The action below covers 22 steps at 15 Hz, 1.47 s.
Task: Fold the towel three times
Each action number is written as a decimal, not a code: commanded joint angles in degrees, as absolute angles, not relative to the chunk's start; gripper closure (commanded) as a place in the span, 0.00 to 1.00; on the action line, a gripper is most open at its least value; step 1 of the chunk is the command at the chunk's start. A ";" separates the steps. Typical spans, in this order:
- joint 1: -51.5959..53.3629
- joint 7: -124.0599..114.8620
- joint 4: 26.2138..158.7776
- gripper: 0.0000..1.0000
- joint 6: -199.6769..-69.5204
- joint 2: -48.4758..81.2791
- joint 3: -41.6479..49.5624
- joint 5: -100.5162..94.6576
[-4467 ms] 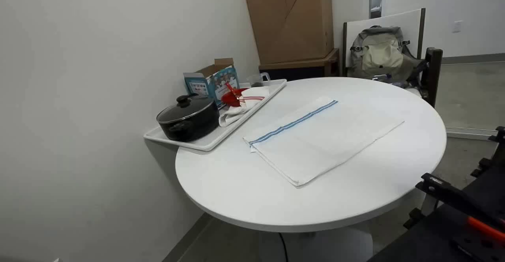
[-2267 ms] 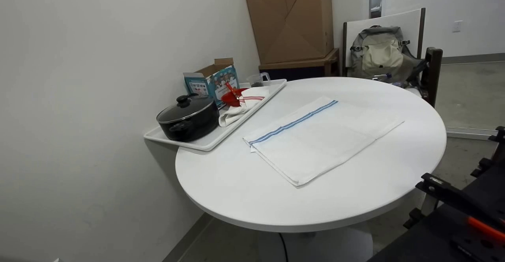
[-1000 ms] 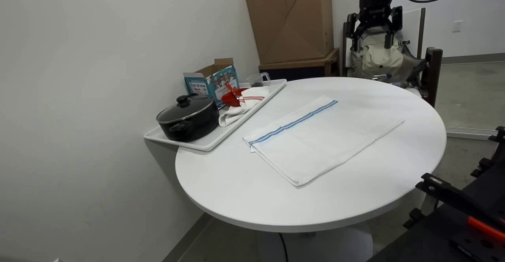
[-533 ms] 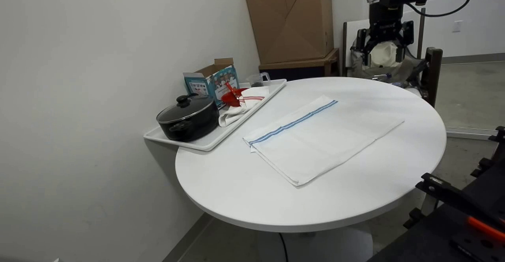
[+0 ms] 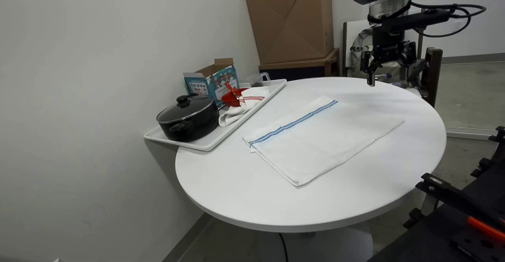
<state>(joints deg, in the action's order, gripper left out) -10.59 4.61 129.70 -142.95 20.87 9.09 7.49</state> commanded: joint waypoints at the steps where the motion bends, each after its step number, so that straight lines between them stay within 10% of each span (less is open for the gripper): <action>1: -11.61 3.78 128.35 0.00 -144.66 23.75 8.87 7.21; 22: -12.68 3.78 123.97 0.00 -145.04 34.58 7.75 6.35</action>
<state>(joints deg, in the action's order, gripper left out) -12.79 4.61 124.38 -144.19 32.94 7.98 7.43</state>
